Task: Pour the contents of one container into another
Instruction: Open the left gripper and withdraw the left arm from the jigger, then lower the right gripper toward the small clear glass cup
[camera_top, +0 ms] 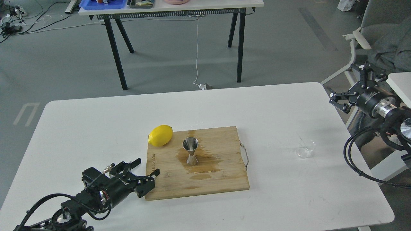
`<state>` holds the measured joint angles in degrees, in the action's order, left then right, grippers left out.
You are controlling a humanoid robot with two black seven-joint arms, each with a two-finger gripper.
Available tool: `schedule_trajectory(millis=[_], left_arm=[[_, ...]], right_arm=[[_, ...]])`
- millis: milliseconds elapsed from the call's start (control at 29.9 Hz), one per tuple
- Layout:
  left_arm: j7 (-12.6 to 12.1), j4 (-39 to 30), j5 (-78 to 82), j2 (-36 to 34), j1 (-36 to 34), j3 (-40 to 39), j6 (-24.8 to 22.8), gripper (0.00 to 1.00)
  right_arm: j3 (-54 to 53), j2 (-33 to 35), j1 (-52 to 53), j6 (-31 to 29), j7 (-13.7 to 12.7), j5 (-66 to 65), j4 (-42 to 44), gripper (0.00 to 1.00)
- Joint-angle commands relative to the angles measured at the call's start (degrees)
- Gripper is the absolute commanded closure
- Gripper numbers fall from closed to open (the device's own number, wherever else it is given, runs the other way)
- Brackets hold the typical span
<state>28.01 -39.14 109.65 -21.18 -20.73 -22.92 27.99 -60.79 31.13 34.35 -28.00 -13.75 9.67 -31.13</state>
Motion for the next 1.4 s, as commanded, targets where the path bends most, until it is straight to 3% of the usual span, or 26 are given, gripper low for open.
schedule_trajectory(millis=[0,100,201,234,334,468,602,736,970,1171,1371], left_arm=[[0.0,-9.0,-12.4,-8.7,-0.7,0.1,0.0,0.10],[0.0,-18.5,-29.3,-17.8,-3.6,-0.5,0.0,0.10],[0.0,-21.5,-42.2,-22.8,-6.8,-3.6,0.0,0.08],[0.0,-21.4,-45.8,-23.6,-7.7,-5.2,-4.2,0.08],[0.0,-19.2,-59.1,-25.1,-10.5,-11.3,-29.1,0.07],[0.0,-11.1,-71.6,-25.0,-13.7,-14.0,-56.0,0.07],[0.0,-1.7,-78.4,-24.5,-16.8,-14.2,-56.0,0.06],[0.0,4.9,-88.5,-22.4,-17.4,-14.0,-56.0,0.01],[0.0,5.0,-93.0,-18.8,-17.0,-13.6,-56.0,0.01],[0.0,5.1,-92.8,-16.3,-16.5,-13.4,-56.0,0.01],[0.0,5.3,-92.6,-15.6,-16.2,-13.3,-56.0,0.01]], right_arm=[[-0.2,0.0,0.0,0.0,0.2,0.0,0.1,0.02],[-0.4,-0.1,0.0,0.0,0.3,0.0,0.1,0.02],[-0.5,-0.2,0.0,0.0,0.4,0.0,0.1,0.02],[-0.5,-0.3,0.0,0.0,0.4,0.0,0.1,0.02],[-0.8,-0.7,-0.1,0.0,0.4,0.0,0.0,0.02],[-1.0,-2.9,-0.7,0.0,0.5,0.2,0.1,0.02],[-1.1,-6.7,-0.7,0.0,0.6,0.3,-0.1,0.02],[-2.7,-9.9,-1.7,0.0,2.8,4.8,-2.1,0.02],[-4.3,-9.6,-7.4,0.0,4.8,19.1,-7.6,0.03],[-18.1,-7.7,-21.9,0.0,4.7,22.1,-25.6,0.03],[-27.9,-3.8,-30.2,25.2,4.5,22.6,-37.6,0.05]])
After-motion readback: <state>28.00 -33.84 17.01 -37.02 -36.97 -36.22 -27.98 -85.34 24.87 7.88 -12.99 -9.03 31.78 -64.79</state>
